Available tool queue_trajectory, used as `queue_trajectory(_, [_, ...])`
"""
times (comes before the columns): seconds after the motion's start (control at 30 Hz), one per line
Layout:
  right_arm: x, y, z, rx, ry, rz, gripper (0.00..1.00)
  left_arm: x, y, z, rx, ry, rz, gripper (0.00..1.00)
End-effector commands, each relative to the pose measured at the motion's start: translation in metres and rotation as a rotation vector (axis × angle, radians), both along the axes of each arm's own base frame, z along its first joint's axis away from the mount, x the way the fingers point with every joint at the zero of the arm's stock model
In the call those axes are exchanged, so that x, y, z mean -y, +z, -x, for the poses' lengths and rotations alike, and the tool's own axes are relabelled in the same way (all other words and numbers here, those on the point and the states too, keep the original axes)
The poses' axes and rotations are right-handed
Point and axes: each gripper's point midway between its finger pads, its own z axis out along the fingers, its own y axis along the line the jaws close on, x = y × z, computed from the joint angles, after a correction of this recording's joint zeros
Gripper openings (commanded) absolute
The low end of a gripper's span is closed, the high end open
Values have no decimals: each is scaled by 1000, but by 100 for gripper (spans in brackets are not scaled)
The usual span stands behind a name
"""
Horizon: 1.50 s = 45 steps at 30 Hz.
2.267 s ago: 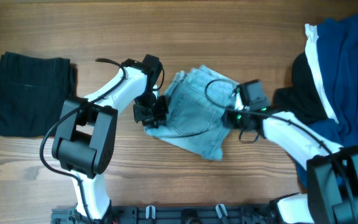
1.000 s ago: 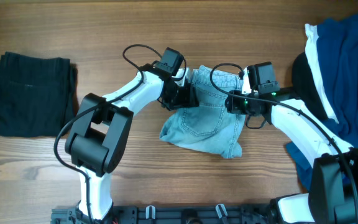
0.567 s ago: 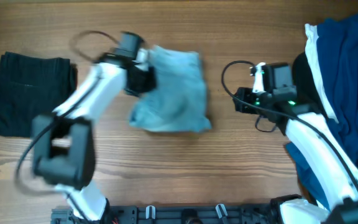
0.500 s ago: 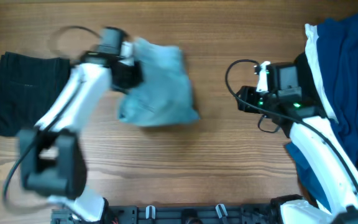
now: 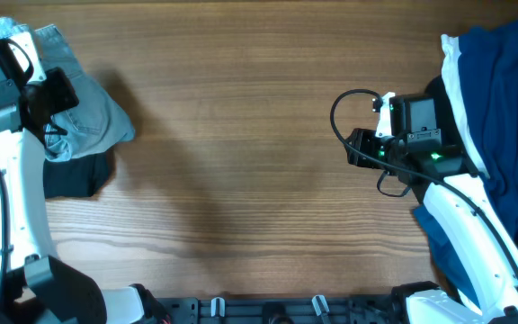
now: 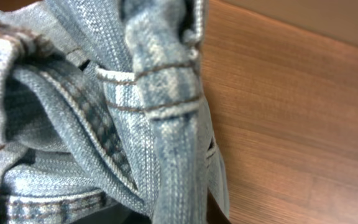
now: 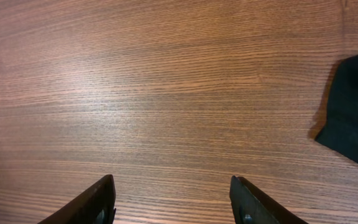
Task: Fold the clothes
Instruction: 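Place the folded shorts on the black garment at the table's left edge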
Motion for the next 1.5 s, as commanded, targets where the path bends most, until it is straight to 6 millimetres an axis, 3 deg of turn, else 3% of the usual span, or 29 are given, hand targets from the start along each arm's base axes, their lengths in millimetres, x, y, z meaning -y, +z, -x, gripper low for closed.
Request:
queue_trajectory(0.0, [4, 8, -4, 25, 1, 21, 60, 2, 1, -16, 25, -145, -95, 4])
queue_trajectory(0.07, [4, 7, -3, 22, 1, 22, 60, -4, -2, -19, 19, -168, -132, 4])
queue_trajectory(0.37, [4, 6, -1, 13, 1, 23, 60, -76, -15, -3, -14, -7, -176, 6])
queue_trajectory(0.4, [4, 6, -1, 13, 1, 23, 60, -81, -15, 0, -15, 8, -175, 17])
queue_trajectory(0.43, [4, 6, -1, 13, 1, 23, 60, -86, -15, 3, -14, 23, -173, 43])
queue_trajectory(0.47, [4, 6, -1, 13, 1, 24, 60, -93, -14, 6, -11, 45, -168, 84])
queue_trajectory(0.5, [4, 6, -1, 13, 1, 24, 60, -100, -14, 9, -3, 80, -154, 100])
queue_trajectory(0.53, [4, 6, -1, 13, 1, 24, 60, -105, -13, 12, 4, 111, -139, 100])
queue_trajectory(0.63, [4, 6, -1, 13, 1, 24, 60, -119, -9, 17, 53, 226, -60, 100])
queue_trajectory(0.83, [4, 6, -1, 12, 1, 23, 60, -56, -4, -11, 144, 44, 183, 97])
queue_trajectory(0.9, [4, 6, -1, 11, 2, 21, 60, -33, -13, -11, 96, 19, 225, 75])
queue_trajectory(0.97, [4, 5, 0, 6, 3, 22, 60, -13, -24, -7, 32, -6, 257, 33])
queue_trajectory(1.0, [4, 5, 1, 3, 2, 22, 60, -9, -31, -5, -1, -2, 262, 29])
queue_trajectory(1.1, [4, 3, 4, -12, 2, 24, 60, -10, -59, 2, -105, 104, 275, 19])
queue_trajectory(1.3, [5, 1, 8, -32, 2, 27, 60, -15, -148, 13, -328, 156, 355, 24])
queue_trajectory(1.37, [5, 1, 8, -33, 3, 27, 60, -24, -183, 33, -441, 256, 407, 22])
queue_trajectory(1.47, [5, 1, 8, -32, 3, 28, 60, -31, -212, 65, -570, 401, 486, 20])
